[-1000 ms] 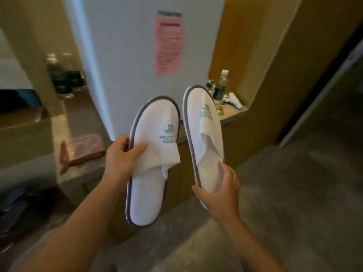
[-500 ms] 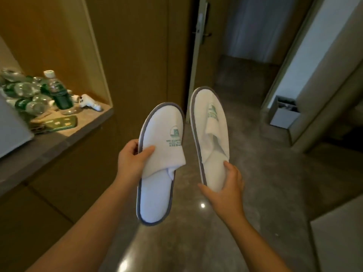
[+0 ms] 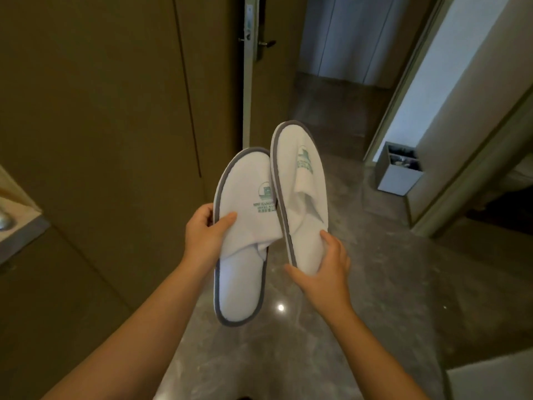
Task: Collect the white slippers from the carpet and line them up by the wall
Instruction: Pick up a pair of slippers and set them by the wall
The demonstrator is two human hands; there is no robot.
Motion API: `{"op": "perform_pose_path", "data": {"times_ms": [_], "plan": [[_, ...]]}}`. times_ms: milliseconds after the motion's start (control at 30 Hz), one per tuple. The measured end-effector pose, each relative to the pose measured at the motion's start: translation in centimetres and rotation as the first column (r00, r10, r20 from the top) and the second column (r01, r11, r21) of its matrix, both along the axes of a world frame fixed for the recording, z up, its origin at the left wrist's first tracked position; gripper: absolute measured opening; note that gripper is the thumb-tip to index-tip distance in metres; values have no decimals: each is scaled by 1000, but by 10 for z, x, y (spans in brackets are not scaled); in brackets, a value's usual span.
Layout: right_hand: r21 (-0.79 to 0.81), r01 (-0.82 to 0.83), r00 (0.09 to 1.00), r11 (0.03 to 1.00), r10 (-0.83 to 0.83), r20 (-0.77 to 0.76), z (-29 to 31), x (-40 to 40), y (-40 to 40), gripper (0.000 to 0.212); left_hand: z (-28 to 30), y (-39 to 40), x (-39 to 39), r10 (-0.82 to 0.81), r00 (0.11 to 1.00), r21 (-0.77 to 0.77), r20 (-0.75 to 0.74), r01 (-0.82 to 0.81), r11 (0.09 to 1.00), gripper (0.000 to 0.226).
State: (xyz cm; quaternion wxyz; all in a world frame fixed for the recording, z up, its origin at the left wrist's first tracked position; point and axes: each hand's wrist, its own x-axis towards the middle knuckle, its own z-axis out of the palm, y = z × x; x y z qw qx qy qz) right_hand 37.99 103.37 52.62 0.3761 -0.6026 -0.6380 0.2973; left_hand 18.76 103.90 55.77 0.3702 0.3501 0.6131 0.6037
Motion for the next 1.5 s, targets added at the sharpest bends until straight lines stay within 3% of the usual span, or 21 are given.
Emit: {"op": "perform_pose_path", "data": {"times_ms": [167,400,567,733,833,1133,1367,1500], "plan": [[-29,-105,994,994,105,8,3,-13,78,90,2,59,-16,97,995,-39,10,-97,995,10],[-34,-426,903,904,427,39,-18,-69,183,89,-27,85,-58,388,920,-70,48,-385,920,9],[-167,-677,718,717,693,66,-60,-116,230,88,-75,72,-60,725,676,-183,129,-702,688,10],[-225,-806,546,547,835,75,-115,-145,231,87,-133,46,-55,885,452,-340,114,-819,462,11],[-291,-813,505,504,860,76,-168,-158,225,87,-182,34,-58,927,359,-394,110,-840,373,11],[-397,-785,458,475,877,144,-401,-202,216,91,-402,30,-95,955,247,-483,165,-824,296,5],[-392,-759,499,520,851,163,-621,-242,236,88,-618,39,-141,961,251,-477,113,-835,274,6],[-364,-732,530,576,817,227,-716,-256,251,88,-717,57,-159,953,274,-466,132,-831,303,7]]}}
